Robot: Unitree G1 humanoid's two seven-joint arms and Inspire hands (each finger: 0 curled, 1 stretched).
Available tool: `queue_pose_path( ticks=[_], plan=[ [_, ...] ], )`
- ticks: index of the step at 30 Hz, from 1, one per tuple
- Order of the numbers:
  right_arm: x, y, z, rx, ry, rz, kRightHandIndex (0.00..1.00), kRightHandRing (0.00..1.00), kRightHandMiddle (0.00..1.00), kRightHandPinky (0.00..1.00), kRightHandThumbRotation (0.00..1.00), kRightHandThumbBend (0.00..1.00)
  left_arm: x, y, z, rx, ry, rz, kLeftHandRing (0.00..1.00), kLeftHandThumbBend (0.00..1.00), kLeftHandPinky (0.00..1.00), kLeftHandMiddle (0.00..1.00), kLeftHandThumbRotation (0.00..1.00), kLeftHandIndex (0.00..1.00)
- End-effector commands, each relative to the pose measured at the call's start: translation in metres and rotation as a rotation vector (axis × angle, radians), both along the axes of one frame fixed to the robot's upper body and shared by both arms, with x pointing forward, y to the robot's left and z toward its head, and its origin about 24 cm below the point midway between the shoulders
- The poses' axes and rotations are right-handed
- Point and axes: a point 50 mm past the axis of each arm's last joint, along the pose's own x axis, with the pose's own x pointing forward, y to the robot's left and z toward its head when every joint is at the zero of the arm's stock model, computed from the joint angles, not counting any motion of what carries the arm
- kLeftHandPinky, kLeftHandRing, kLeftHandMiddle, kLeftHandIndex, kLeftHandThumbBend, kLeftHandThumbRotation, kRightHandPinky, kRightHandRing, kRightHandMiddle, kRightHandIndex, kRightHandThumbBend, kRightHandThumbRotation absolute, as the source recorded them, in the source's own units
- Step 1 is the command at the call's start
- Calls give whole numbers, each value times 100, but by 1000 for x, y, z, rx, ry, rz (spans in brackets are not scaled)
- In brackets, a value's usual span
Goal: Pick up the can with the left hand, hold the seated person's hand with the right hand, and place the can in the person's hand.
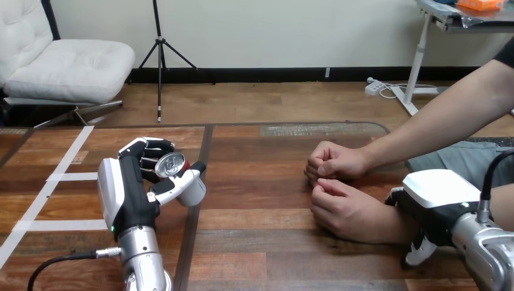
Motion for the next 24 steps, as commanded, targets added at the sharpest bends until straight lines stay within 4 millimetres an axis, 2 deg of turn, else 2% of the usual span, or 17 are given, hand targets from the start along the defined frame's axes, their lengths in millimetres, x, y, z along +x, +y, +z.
queue_pose_path(
  ticks=[1, 8, 14, 24],
  plan=[
    [11, -4, 2, -35, -15, -13, 78, 79, 81, 76, 4, 80, 15, 1, 28, -1, -135, -23, 43, 70, 37, 49, 0, 49],
    [13, -3, -4, -34, 2, -7, 79, 80, 81, 77, 5, 79, 14, 2, 27, -6, -134, -24, 42, 70, 37, 48, 0, 49],
    [15, -3, -9, -42, 9, -1, 80, 81, 82, 78, 4, 72, 14, 2, 27, -4, -130, -23, 42, 70, 36, 48, 0, 49],
    [18, -4, -17, -23, -19, 13, 80, 81, 82, 79, 5, 74, 14, 3, 27, 6, -130, -22, 42, 71, 36, 48, 0, 49]
  ],
)
